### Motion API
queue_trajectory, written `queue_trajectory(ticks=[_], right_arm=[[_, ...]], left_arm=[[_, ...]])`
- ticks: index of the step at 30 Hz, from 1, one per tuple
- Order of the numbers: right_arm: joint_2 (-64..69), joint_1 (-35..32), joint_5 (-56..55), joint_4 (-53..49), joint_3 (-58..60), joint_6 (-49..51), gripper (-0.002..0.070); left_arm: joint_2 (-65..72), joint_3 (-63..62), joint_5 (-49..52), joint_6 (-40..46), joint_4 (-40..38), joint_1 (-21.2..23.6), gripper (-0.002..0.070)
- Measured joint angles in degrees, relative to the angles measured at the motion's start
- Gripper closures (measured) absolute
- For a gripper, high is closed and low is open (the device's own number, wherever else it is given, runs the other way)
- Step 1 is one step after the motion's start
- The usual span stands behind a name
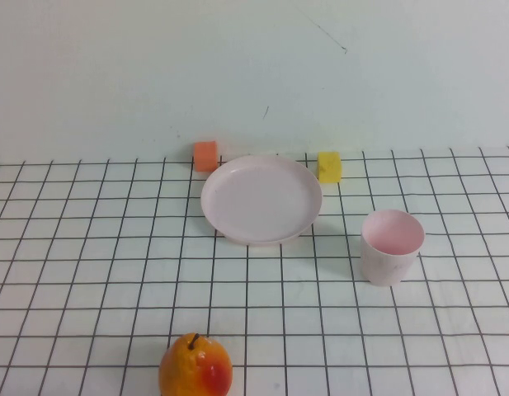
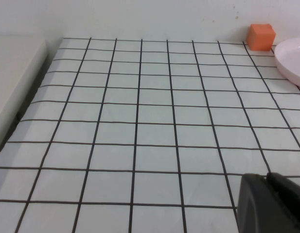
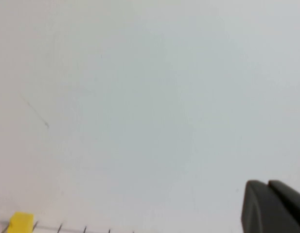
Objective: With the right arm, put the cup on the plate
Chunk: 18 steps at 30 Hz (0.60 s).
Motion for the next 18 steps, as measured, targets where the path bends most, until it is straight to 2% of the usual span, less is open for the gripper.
queue_trajectory(ticks=[6, 11, 14, 18], right_arm=[[0.0, 0.0, -7.0, 2.0, 0.0, 0.0, 0.0678], [0.0, 0.0, -17.9, 10.1, -0.6, 3.9, 0.0678], [0.0, 0.0, -16.6, 11.6, -5.8, 3.8, 0.0678], [0.0, 0.0, -8.0, 10.1, -16.8, 2.3, 0.0678]], left_arm=[[0.0, 0.0, 0.0, 0.0, 0.0, 0.0, 0.0678], [0.0, 0.0, 0.0, 0.0, 0.0, 0.0, 0.0678], [0.0, 0.0, 0.0, 0.0, 0.0, 0.0, 0.0678], [0.0, 0.0, 0.0, 0.0, 0.0, 0.0, 0.0678]])
